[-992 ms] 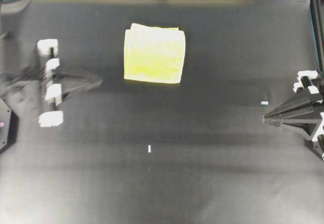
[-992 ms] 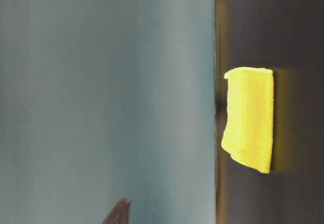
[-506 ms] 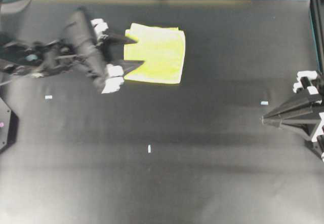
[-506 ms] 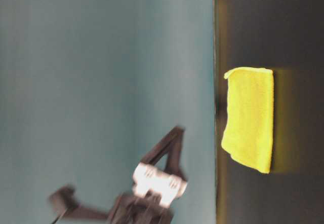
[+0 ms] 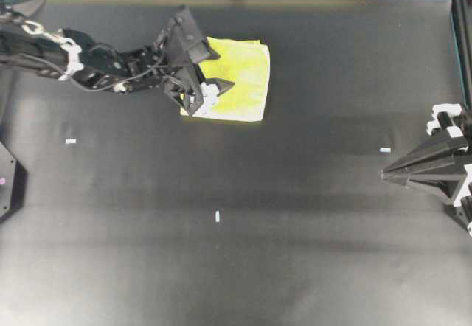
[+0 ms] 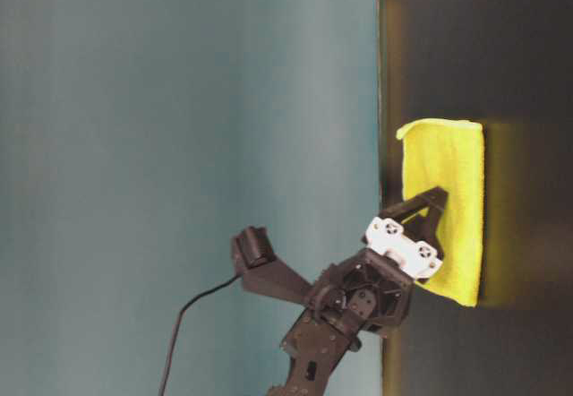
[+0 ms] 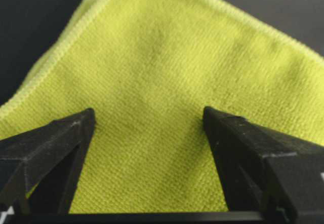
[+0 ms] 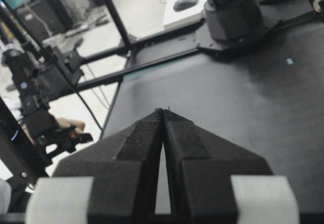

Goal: Push a yellow cloth with the left arm to wipe the desk.
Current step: 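Move the left gripper forward onto the yellow cloth's near edge, then press the left gripper down onto the yellow cloth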

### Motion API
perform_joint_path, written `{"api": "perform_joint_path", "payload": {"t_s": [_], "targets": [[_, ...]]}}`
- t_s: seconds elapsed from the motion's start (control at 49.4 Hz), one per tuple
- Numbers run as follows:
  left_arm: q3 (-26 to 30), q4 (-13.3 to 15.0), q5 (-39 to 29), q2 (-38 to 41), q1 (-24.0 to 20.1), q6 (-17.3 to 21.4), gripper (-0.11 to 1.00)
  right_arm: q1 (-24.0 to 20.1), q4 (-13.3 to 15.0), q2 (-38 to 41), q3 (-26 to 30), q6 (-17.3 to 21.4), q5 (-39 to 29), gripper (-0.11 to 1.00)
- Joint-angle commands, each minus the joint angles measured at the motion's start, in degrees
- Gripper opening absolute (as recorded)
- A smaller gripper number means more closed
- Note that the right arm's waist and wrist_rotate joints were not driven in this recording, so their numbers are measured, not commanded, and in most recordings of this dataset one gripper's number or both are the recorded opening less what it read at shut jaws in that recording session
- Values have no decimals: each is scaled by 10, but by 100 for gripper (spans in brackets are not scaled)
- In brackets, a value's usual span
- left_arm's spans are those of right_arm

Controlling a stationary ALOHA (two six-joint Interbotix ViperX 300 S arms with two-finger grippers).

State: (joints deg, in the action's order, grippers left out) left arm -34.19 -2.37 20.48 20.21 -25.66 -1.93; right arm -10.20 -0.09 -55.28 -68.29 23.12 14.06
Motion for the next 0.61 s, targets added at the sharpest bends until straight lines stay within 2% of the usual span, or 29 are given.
{"api": "perform_joint_path", "payload": {"t_s": [0.0,0.263,0.587], "targets": [[3,-2,2,-2,1,0,83,0,-1,4,4,0,2,0],[-29,-1,4,-7,11,0,83,0,-1,4,3,0,2,0],[-100,-2,21,-41,71,-1,83,0,-1,1,-4,0,2,0]]}}
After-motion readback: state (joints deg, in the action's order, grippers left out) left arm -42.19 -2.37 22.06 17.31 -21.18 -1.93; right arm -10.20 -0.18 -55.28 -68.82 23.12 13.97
